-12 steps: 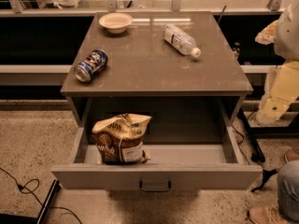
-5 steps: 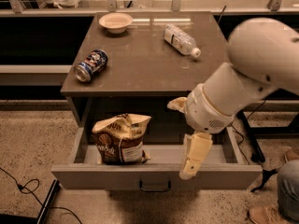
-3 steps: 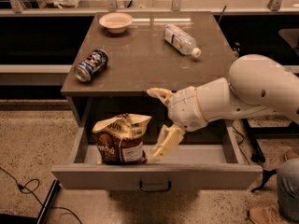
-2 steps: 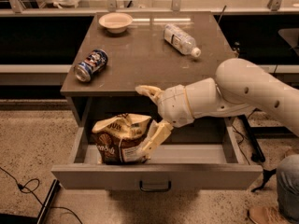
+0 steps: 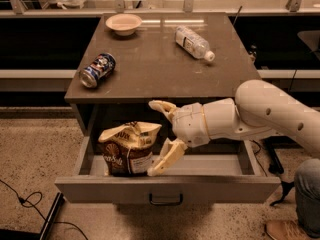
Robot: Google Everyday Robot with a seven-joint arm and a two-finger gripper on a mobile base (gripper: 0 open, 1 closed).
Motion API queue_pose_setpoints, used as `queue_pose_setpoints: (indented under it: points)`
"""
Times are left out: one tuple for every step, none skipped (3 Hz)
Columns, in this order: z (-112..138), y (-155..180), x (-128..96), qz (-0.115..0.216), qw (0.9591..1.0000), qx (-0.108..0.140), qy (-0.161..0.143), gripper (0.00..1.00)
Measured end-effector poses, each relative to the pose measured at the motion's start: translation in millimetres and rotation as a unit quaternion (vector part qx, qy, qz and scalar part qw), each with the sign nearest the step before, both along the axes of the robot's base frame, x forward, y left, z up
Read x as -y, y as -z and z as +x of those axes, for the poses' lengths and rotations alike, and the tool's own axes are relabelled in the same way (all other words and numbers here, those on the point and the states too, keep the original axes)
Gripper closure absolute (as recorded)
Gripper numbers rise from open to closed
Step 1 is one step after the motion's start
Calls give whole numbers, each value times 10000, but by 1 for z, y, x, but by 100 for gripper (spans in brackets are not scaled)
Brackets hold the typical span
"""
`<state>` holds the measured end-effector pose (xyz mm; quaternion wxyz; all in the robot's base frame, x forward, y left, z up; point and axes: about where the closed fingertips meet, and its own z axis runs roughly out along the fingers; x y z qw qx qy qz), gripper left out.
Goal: Pick brown chip bag from top drawer and place on counter
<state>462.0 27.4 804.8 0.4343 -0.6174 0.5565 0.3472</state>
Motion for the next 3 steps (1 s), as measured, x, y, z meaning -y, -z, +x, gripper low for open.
queue_pose_setpoints:
  points:
    - [-3, 12, -1, 354, 9990, -166, 213, 0]
    - [-2, 22, -5, 609, 9970, -291, 380, 0]
    - [-2, 22, -7, 624, 9969, -299, 376, 16]
